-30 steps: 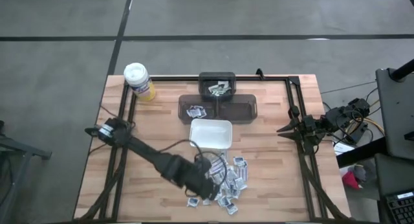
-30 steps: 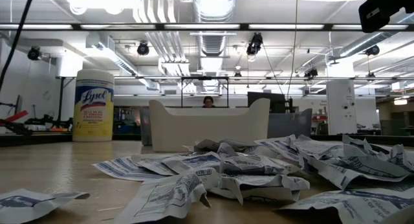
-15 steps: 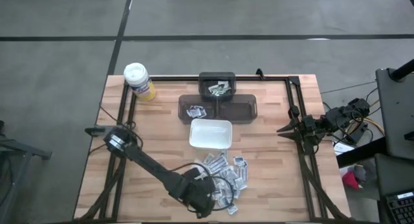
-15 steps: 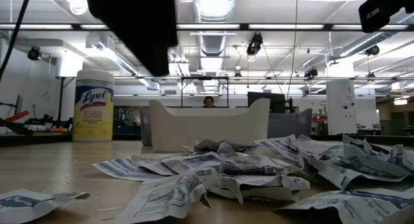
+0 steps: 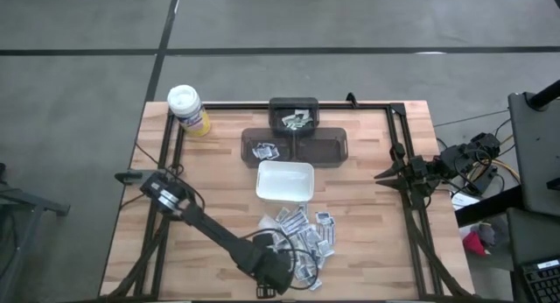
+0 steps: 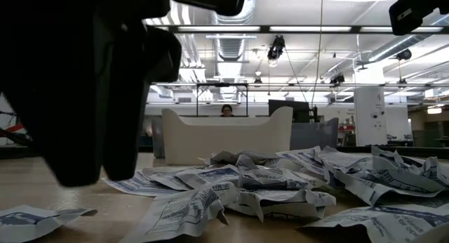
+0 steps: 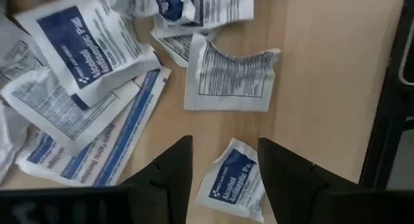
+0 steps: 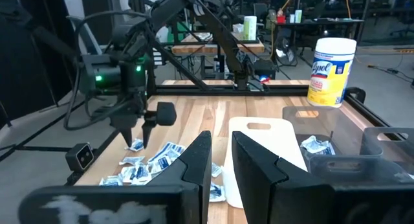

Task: Pick & Place First Aid Supplies
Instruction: Put the alcohol pad into the left black bin

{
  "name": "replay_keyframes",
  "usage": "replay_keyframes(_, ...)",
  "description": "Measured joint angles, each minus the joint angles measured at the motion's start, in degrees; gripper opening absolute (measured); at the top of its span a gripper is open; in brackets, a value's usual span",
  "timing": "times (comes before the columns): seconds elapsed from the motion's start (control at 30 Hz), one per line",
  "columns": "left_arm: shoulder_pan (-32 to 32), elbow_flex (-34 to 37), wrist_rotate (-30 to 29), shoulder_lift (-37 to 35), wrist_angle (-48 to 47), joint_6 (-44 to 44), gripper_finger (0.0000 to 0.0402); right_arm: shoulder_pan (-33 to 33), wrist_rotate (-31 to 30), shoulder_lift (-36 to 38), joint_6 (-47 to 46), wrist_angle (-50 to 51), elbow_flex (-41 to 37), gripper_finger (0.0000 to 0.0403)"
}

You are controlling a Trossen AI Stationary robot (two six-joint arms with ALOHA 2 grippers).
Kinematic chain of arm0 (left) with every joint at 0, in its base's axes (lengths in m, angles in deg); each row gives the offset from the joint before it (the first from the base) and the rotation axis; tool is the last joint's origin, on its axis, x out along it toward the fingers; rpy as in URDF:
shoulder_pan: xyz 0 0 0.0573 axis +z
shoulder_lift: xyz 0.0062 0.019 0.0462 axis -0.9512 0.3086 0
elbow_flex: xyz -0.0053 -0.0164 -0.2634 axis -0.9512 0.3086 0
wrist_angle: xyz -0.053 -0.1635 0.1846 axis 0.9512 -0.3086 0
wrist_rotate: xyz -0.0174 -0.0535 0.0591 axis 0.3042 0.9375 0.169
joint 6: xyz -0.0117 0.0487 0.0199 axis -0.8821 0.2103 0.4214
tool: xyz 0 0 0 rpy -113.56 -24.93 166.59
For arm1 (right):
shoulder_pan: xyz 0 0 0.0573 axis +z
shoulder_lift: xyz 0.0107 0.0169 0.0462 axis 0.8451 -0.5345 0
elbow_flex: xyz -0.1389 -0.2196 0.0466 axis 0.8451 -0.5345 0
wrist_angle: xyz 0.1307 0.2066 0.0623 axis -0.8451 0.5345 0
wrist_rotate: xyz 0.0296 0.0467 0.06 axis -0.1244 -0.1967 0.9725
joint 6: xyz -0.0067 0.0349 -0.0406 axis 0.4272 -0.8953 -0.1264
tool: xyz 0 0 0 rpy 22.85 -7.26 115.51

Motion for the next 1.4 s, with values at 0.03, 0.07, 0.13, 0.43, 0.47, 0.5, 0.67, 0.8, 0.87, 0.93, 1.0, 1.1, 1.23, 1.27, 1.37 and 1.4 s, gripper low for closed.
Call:
replay_keyframes(0.03, -0.02, 0.02, 0.22, 0.10, -0.06, -0.21, 0.0167, 0.02, 0.01, 0.00, 0.00, 0.01, 0.00, 0.0059)
replay_keyframes(0.07, -0.02, 0.02, 0.21, 0.17, -0.10, -0.41, 0.0167, 0.02, 0.01, 0.00, 0.00, -0.01, 0.00, 0.0059)
replay_keyframes(0.13, -0.02, 0.02, 0.22, 0.20, -0.15, -0.41, 0.0167, 0.01, 0.01, 0.00, 0.00, 0.00, 0.00, 0.0059)
replay_keyframes(0.43, -0.09, 0.02, 1.24, -0.08, -2.48, 0.71, 0.0167, 0.00, 0.01, 0.00, 0.02, -0.01, 0.00, 0.0059)
replay_keyframes(0.47, -0.11, 0.02, 1.24, -0.08, -2.46, 1.16, 0.0167, 0.01, 0.00, 0.00, 0.02, 0.01, 0.00, 0.0059)
replay_keyframes(0.5, -0.15, 0.02, 1.39, 0.03, -2.40, 1.42, 0.0167, 0.02, 0.01, 0.00, 0.02, 0.01, 0.00, 0.0059)
replay_keyframes(0.67, -0.15, 0.02, 1.47, 1.37, -1.97, 1.56, 0.0167, 0.02, 0.00, 0.00, 0.02, 0.01, 0.00, 0.0059)
replay_keyframes(0.8, -0.09, -0.11, 2.29, 2.67, -1.98, 1.58, 0.0167, 0.02, 0.01, 0.00, 0.02, 0.00, 0.00, 0.0059)
replay_keyframes(0.87, -0.11, -0.20, 2.29, 3.14, -1.98, 1.49, 0.0165, 0.02, 0.01, 0.00, 0.02, 0.01, 0.00, 0.0059)
replay_keyframes(0.93, -0.11, -0.22, 2.29, 3.40, -1.98, 0.64, 0.0157, 0.00, 0.01, 0.00, 0.02, 0.01, 0.00, 0.0059)
replay_keyframes(1.0, -0.09, -0.20, 2.29, 3.52, -1.95, -0.11, 0.0142, 0.02, 0.01, 0.00, 0.02, 0.01, 0.00, 0.0059)
replay_keyframes(1.1, -0.09, -0.17, 2.25, 3.54, -2.00, -0.65, 0.0107, 0.02, 0.00, 0.00, 0.02, 0.01, 0.00, 0.0059)
replay_keyframes(1.23, -0.04, -0.09, 2.21, 3.56, -2.08, -1.05, 0.0056, 0.01, 0.01, 0.00, 0.01, 0.01, 0.00, 0.0059)
replay_keyframes(1.27, -0.04, -0.09, 2.21, 3.57, -2.08, -1.19, 0.0043, 0.01, 0.00, 0.00, 0.00, 0.01, 0.00, 0.0059)
replay_keyframes(1.37, -0.04, -0.07, 2.32, 3.50, -1.93, -2.01, 0.0009, 0.02, -0.01, 0.00, 0.00, 0.01, 0.00, 0.0059)
replay_keyframes(1.4, -0.04, -0.07, 2.38, 3.46, -1.93, -2.41, 0.0006, 0.02, 0.00, 0.00, 0.00, 0.01, 0.00, 0.0059)
